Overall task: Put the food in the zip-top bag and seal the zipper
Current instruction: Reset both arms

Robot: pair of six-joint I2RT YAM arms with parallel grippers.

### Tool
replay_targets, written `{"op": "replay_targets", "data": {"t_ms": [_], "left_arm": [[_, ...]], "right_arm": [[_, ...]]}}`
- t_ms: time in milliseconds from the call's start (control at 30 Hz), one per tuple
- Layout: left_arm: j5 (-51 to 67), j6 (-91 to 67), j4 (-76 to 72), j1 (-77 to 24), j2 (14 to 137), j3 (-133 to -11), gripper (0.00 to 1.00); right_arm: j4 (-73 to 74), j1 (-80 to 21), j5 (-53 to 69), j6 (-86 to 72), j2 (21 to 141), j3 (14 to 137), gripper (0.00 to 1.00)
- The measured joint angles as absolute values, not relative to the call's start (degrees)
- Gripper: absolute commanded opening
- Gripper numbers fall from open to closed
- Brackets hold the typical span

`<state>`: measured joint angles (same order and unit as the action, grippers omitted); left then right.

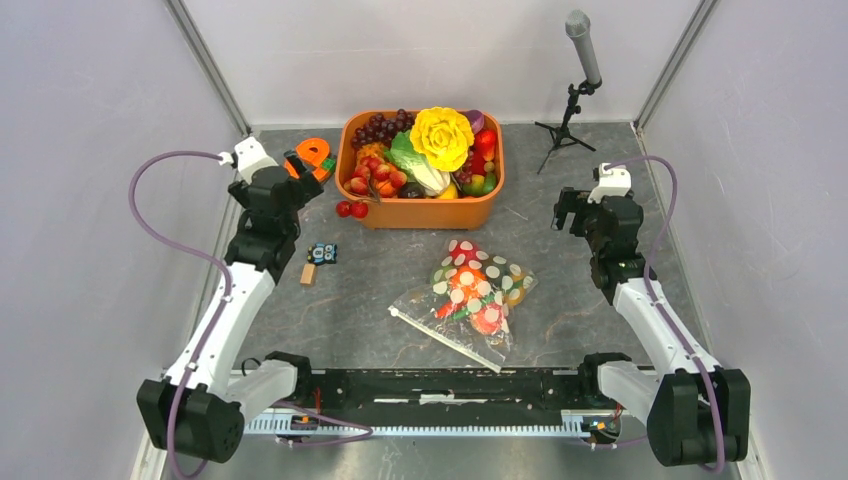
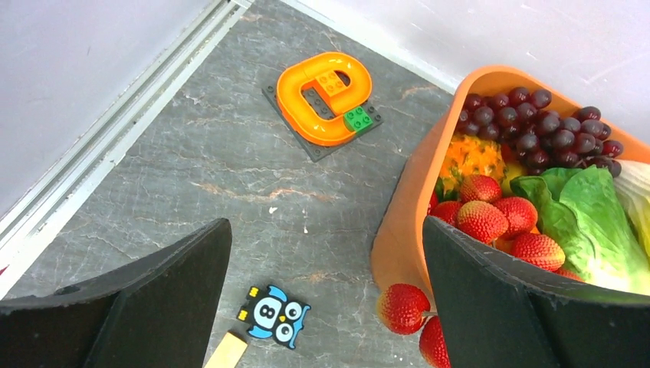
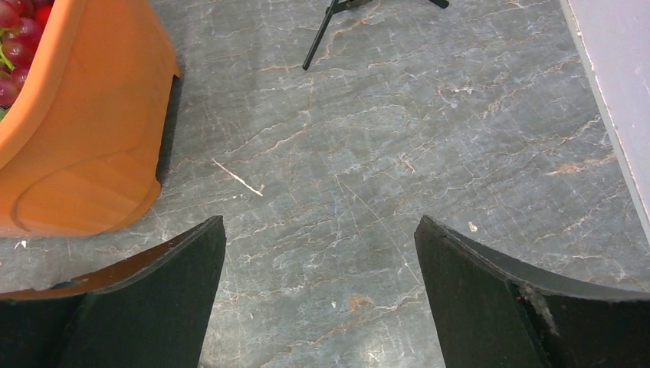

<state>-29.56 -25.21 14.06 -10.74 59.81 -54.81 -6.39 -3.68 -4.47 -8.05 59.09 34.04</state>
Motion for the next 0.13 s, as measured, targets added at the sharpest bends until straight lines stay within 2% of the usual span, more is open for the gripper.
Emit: {"op": "replay_targets", "data": {"t_ms": [133], "left_arm": [[-30.5,-25.2,13.4,-10.7,59.2,-54.3,1.00]], "right_arm": [[-6.5,-3.7,-3.5,-8.1,59.3,34.0,0.98]]}}
